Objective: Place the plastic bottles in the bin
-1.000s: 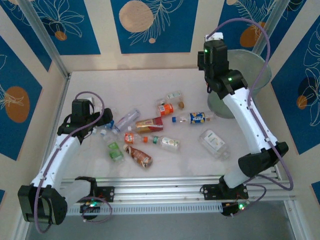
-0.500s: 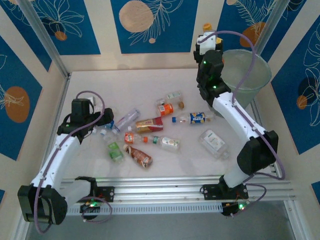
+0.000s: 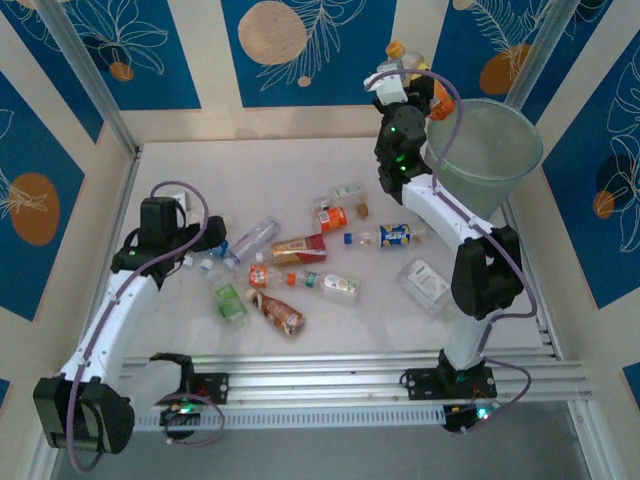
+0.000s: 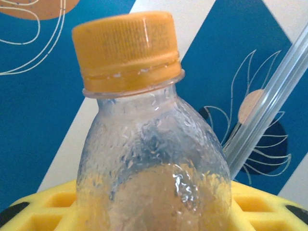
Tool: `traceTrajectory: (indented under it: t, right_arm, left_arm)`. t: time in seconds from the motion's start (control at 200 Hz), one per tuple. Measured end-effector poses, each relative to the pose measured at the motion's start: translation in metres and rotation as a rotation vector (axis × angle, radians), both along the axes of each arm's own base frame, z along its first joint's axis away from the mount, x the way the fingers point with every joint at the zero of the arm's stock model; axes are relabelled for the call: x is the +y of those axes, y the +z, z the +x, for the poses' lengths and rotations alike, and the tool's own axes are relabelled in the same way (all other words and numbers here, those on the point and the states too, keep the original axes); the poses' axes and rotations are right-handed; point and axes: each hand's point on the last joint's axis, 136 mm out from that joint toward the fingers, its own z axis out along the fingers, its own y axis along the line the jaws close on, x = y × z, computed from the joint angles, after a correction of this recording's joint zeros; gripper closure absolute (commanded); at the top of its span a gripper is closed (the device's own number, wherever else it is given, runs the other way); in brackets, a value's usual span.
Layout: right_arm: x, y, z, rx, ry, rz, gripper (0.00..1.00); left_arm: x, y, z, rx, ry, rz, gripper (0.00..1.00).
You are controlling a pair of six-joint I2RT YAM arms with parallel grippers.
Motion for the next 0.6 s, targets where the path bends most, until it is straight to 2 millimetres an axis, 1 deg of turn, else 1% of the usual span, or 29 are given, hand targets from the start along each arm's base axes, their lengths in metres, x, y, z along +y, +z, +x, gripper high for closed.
traceTrajectory:
  t: [0.07, 0.225, 0.3, 0.46, 0.6]
  right_arm:
    - [0.003, 0.005, -0.004, -0.020, -0.005, -0.001, 0.82]
    - [0.017, 0.014, -0.014, -0.056, 0.007, 0.000, 0.83]
    - [0.021, 0.015, -0.018, -0.078, 0.012, 0.008, 0.83]
    - [0.020, -0.001, -0.020, -0.086, 0.009, 0.000, 0.85]
    - [0.021, -0.020, -0.024, -0.100, 0.007, -0.038, 0.83]
  left_arm:
    - [0.000, 0.000, 0.000, 0.000, 0.000, 0.000, 0.00]
    - [0.000, 0.001, 0.000, -0.004, -0.003, 0.003, 0.00]
    - [0.000, 0.002, -0.001, -0.007, -0.004, 0.005, 0.00]
    - [0.000, 0.004, -0.001, -0.014, -0.005, 0.004, 0.00]
    - [0.000, 0.004, -0.001, -0.015, -0.005, 0.005, 0.00]
